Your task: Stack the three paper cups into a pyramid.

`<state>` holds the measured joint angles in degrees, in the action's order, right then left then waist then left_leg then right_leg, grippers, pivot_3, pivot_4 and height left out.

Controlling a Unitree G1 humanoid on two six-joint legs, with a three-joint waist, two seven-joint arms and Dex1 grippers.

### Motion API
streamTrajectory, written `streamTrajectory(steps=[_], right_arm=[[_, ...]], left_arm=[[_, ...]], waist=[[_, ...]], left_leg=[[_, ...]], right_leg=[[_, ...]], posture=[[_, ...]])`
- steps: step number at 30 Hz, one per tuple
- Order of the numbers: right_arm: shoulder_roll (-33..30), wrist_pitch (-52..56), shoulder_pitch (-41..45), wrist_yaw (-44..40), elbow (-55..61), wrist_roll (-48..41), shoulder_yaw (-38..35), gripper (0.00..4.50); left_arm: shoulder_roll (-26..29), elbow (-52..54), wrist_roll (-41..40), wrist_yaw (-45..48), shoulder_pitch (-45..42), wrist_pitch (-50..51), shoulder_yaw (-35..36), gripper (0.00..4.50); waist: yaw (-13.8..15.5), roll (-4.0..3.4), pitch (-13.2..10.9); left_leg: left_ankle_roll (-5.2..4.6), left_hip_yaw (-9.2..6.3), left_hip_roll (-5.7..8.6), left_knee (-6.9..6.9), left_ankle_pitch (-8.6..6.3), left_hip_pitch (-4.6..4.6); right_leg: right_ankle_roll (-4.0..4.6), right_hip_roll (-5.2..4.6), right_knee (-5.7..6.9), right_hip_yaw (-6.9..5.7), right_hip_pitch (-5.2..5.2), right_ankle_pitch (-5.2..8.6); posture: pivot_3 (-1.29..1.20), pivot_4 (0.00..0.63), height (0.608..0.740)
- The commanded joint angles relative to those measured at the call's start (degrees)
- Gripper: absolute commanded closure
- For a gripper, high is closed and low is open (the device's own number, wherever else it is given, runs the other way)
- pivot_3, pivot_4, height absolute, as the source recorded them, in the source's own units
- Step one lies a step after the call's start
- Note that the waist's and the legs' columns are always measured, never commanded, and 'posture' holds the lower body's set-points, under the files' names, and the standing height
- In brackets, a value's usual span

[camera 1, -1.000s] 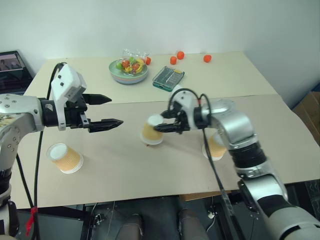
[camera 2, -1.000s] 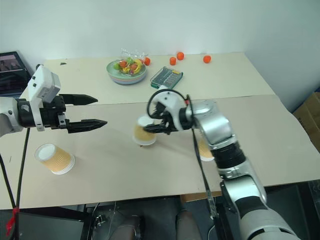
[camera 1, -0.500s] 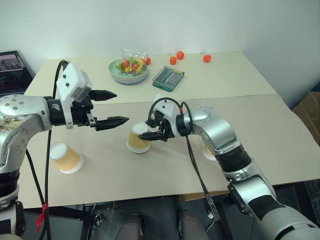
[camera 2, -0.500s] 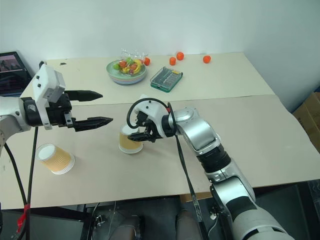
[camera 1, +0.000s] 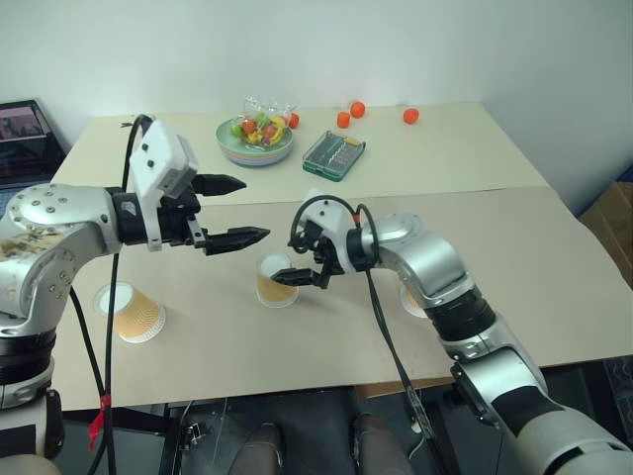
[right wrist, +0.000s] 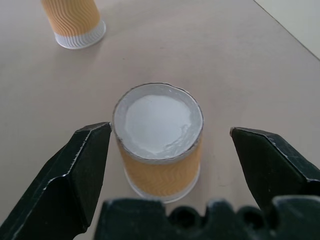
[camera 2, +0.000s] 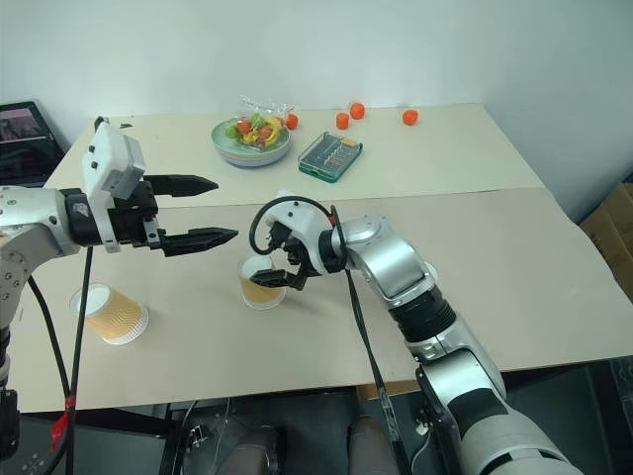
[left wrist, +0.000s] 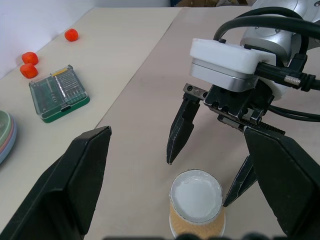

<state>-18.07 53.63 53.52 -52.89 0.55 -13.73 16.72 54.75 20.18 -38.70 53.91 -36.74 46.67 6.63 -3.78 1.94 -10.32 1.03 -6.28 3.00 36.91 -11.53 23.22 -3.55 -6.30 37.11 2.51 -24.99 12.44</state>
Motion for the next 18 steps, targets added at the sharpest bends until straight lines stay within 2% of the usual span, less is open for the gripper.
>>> streamTrajectory(steps=[1, 4, 13, 18], right_arm=[[-5.0, 6.21, 3.29, -1.27, 7.31, -6.03, -8.43, 0.06], [-7.49, 8.65, 3.19, -0.75, 9.37, -8.11, -9.71, 0.06], [-27.93, 17.08, -6.97, -1.49, 24.31, -14.89, -18.86, 0.06], [-38.31, 21.2, -19.08, -2.65, 32.18, -19.47, -30.92, 0.06]], left_arm=[[0.88, 2.37, -2.21, 2.05, -0.89, 0.47, 0.81, 0.0], [1.11, 2.23, -2.18, 2.4, -0.84, 0.3, 0.76, 0.0], [0.38, 0.99, -2.27, 5.57, -2.44, -0.36, -1.38, 0.0], [-1.42, -1.19, -1.09, 6.81, -4.02, -1.85, -3.62, 0.0]], waist=[[0.28, 0.0, 0.0], [0.32, 0.01, 0.01], [1.04, 0.02, 0.0], [1.42, 0.03, -0.01]], left_leg=[[0.0, -0.01, 0.0, 0.0, 0.0, 0.02], [-0.02, -0.01, -0.02, -0.01, -0.01, -0.02], [-0.03, 0.04, -0.01, 0.01, -0.02, 0.02], [-0.05, 0.11, -0.04, 0.04, -0.03, -0.02]], right_leg=[[0.0, 0.0, -0.02, -0.01, 0.0, 0.0], [0.0, 0.0, -0.05, -0.04, 0.03, 0.01], [-0.02, -0.01, -0.08, -0.04, 0.05, 0.02], [-0.03, -0.01, -0.09, -0.05, 0.14, 0.03]], posture=[[0.0, 0.15, 0.74], [0.0, 0.15, 0.74], [0.0, 0.15, 0.74], [0.0, 0.15, 0.74]])
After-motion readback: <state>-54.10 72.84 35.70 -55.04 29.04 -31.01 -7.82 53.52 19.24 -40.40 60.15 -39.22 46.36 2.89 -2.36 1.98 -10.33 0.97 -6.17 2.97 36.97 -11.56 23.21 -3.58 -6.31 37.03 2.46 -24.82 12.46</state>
